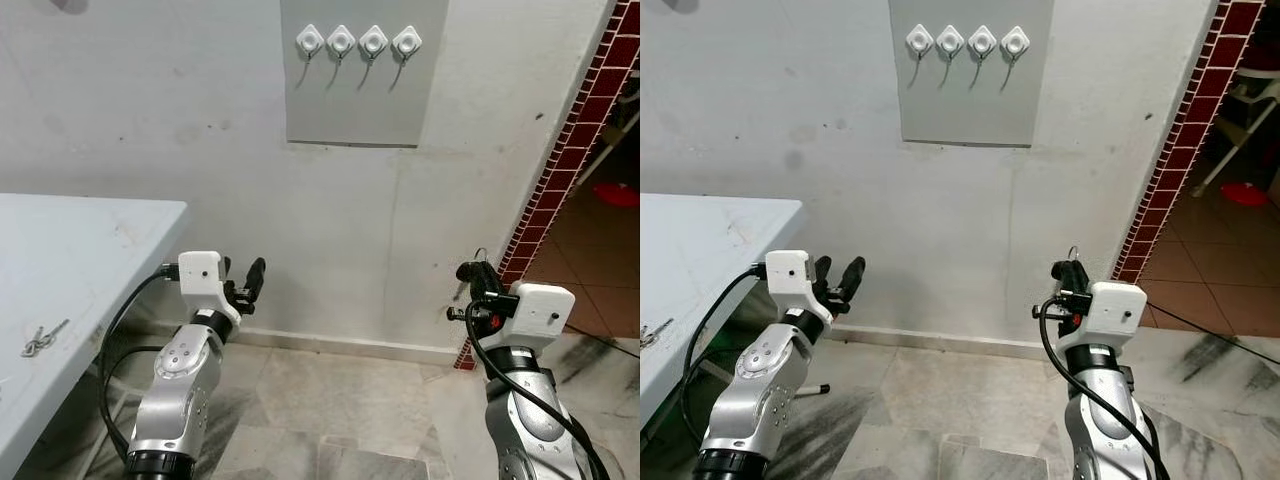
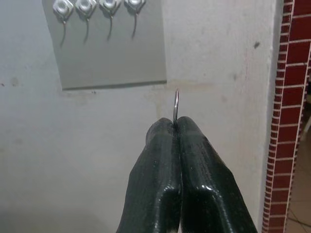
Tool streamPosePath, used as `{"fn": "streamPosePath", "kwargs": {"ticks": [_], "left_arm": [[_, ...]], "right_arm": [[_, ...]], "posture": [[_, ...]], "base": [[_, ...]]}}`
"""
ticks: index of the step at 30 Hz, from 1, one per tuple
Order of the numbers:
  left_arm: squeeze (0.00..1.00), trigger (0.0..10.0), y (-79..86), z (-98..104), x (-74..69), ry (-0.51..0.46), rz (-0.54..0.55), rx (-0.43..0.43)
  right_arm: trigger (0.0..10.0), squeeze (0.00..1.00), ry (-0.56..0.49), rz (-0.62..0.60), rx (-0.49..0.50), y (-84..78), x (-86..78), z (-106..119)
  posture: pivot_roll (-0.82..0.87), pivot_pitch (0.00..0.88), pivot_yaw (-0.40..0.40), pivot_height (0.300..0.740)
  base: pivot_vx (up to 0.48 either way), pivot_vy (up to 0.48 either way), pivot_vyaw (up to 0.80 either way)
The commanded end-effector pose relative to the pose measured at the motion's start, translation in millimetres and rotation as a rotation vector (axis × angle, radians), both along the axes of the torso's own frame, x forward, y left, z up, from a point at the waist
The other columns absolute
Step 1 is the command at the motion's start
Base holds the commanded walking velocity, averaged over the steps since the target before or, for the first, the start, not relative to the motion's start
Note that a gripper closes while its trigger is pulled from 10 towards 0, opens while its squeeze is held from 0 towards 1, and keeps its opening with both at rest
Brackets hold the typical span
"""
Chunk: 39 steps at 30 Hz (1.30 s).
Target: Hang keys on a hook
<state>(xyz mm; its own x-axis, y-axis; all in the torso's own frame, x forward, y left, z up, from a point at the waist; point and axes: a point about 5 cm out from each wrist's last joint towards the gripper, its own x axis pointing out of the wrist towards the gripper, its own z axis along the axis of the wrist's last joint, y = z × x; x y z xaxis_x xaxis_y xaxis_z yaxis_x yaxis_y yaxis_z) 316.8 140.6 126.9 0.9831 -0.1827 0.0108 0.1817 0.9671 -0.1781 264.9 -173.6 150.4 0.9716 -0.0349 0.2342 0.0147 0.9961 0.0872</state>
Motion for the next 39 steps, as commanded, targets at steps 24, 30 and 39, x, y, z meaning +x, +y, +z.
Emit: {"fn": "streamPosePath", "kwargs": {"ticks": [24, 30, 39], "left_arm": [[0.00, 10.0, -4.0, 3.4, 8.9, -0.037, -0.022, -0.010], [0.00, 10.0, -1.8, 7.7, -0.7, -0.069, -0.016, -0.023], [0.00, 10.0, -1.2, 2.5, -5.5, -0.048, -0.008, -0.026]], "right_arm": [[10.0, 0.00, -0.011, 0.016, -0.008, 1.4, 8.6, 2.2], [10.0, 0.00, -0.014, 0.033, -0.007, 3.2, 8.3, 4.7], [10.0, 0.00, 0.008, 0.053, -0.005, 6.7, 6.8, -0.7]], "posture": [[-0.05, 0.000, 0.050, 0.740], [-0.03, 0.000, 0.036, 0.740], [-0.02, 0.000, 0.024, 0.740]], "base": [[0.000, 0.000, 0.00], [0.000, 0.000, 0.00], [0.000, 0.000, 0.00]]}}
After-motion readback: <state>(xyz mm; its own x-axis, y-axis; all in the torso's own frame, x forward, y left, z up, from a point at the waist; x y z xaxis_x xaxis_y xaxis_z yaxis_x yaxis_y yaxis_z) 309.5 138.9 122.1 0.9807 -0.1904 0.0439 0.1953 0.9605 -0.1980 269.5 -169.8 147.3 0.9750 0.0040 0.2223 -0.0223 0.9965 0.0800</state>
